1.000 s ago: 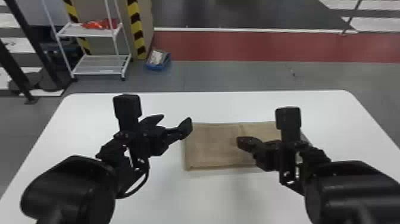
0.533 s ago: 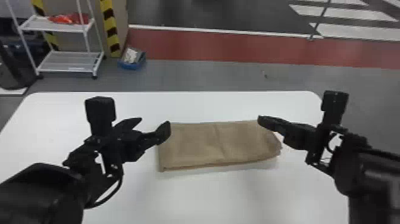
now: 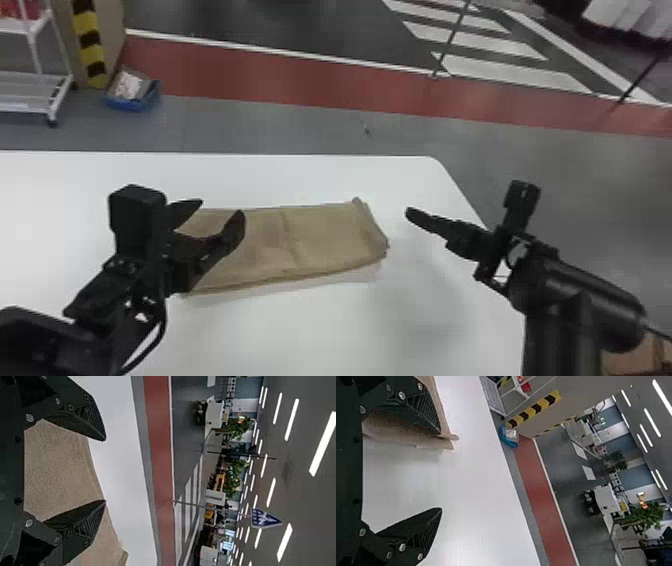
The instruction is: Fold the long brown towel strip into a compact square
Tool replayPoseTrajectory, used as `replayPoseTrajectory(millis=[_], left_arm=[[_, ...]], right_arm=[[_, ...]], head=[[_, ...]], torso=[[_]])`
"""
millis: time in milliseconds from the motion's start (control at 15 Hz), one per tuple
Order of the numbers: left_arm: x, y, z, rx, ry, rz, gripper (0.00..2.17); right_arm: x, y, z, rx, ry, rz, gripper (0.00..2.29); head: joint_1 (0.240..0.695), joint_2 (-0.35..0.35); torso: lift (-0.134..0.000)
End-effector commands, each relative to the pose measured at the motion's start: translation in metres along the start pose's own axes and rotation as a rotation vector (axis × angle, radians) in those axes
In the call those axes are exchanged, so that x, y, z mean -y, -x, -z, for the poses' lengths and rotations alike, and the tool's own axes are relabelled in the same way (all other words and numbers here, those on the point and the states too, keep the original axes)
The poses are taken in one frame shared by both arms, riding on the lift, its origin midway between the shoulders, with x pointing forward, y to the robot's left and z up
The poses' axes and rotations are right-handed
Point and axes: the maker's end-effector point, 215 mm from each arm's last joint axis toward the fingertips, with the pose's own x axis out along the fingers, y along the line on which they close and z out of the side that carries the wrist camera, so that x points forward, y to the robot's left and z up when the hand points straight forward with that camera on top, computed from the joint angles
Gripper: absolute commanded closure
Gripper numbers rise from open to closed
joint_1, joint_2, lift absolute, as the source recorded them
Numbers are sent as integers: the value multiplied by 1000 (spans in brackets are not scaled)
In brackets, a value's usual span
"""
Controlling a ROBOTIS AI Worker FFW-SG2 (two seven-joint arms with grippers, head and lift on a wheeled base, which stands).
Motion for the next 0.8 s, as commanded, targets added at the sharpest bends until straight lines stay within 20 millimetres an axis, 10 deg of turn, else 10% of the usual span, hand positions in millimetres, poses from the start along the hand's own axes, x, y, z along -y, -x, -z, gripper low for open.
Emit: replayPoseTrajectory(millis=[0,67,133,733], left_arm=[[11,-5,11,-7,-12,11,1170],[14,-4,23,-44,-13,2,1821],[12,-3,35,-82,-16,-11,2030],[1,0,68,-190,-67,-40,2101]], right_arm=[[18,10,-1,20,-17,25,100],[24,13,0,20,-24,34,113],[26,15,1,15,-32,37,113],[-32,-14,22,-153,-120,-11,117]], head=[[695,-350],[695,-350],[695,-350],[695,-350]], torso=[[-124],[-124],[-124],[-124]])
